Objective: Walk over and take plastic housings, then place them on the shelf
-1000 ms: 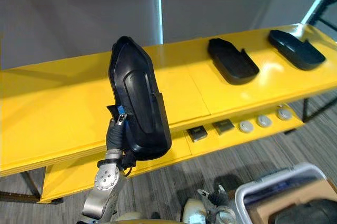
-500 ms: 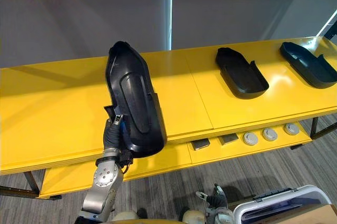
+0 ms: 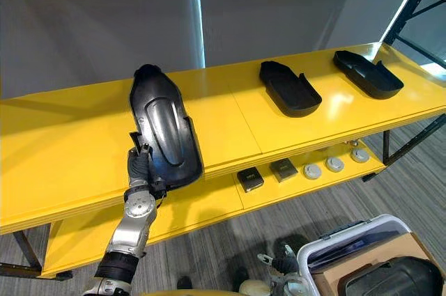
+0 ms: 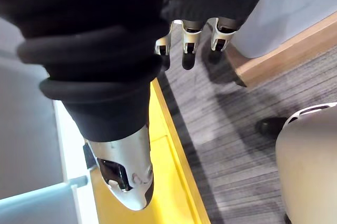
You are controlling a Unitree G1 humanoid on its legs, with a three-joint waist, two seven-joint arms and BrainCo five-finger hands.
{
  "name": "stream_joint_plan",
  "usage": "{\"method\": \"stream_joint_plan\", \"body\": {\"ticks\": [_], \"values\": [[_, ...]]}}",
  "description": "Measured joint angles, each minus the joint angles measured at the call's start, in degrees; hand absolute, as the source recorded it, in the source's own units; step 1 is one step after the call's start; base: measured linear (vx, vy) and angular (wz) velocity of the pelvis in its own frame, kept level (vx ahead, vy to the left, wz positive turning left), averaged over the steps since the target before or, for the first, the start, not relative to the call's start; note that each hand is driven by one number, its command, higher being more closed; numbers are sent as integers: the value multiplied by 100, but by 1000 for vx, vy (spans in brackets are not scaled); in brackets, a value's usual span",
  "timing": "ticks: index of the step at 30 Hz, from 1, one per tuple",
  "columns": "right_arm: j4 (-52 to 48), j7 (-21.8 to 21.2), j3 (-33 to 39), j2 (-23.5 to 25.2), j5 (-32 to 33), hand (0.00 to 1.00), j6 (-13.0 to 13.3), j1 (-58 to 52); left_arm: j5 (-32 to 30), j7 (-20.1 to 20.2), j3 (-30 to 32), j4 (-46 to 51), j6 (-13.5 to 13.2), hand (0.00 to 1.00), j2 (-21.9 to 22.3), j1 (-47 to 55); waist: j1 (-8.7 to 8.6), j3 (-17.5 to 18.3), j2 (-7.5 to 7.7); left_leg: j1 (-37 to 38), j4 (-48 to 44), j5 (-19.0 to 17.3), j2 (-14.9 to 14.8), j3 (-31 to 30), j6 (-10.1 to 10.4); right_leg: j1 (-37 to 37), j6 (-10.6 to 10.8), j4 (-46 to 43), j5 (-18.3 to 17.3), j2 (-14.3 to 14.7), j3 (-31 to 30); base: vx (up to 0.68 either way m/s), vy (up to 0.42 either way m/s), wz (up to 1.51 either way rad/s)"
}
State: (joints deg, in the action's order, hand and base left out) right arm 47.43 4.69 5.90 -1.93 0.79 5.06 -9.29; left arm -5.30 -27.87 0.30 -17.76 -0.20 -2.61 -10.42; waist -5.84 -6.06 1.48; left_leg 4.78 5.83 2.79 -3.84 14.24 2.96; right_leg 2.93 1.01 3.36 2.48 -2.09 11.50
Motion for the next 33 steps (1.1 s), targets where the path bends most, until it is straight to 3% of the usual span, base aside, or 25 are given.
{"method": "stream_joint_plan", "body": {"ticks": [6, 7, 16, 33], "values": [[-5, -22, -9, -78, -133, 0, -1, -18, 3, -35, 267, -340, 125, 100, -139, -503, -56, 6, 10, -33, 1, 11, 11, 6, -19, 6, 20, 87, 66, 6, -21, 41, -5, -2], [-5, -72, -9, -79, -137, 0, 0, -9, 3, -88, 282, -443, 133, 0, -190, -633, -100, 7, 11, -32, 0, 19, 11, 6, -31, 7, -24, 88, 97, 8, -22, 52, -5, -2], [-7, -129, -13, -91, -139, 0, 1, 26, 123, -104, 456, -1024, 216, 0, -341, -1352, -276, 5, 12, -41, -27, 20, 18, -14, -32, 52, -37, 176, 108, 13, 6, 25, -2, 1], [21, -106, 11, -96, -133, 0, -52, -10, 1152, -407, 480, -914, 79, 0, -68, -1528, -289, -13, 37, -66, 3, 22, 45, -169, -34, 89, -27, 182, 98, -10, 172, -13, -1, 4]]}}
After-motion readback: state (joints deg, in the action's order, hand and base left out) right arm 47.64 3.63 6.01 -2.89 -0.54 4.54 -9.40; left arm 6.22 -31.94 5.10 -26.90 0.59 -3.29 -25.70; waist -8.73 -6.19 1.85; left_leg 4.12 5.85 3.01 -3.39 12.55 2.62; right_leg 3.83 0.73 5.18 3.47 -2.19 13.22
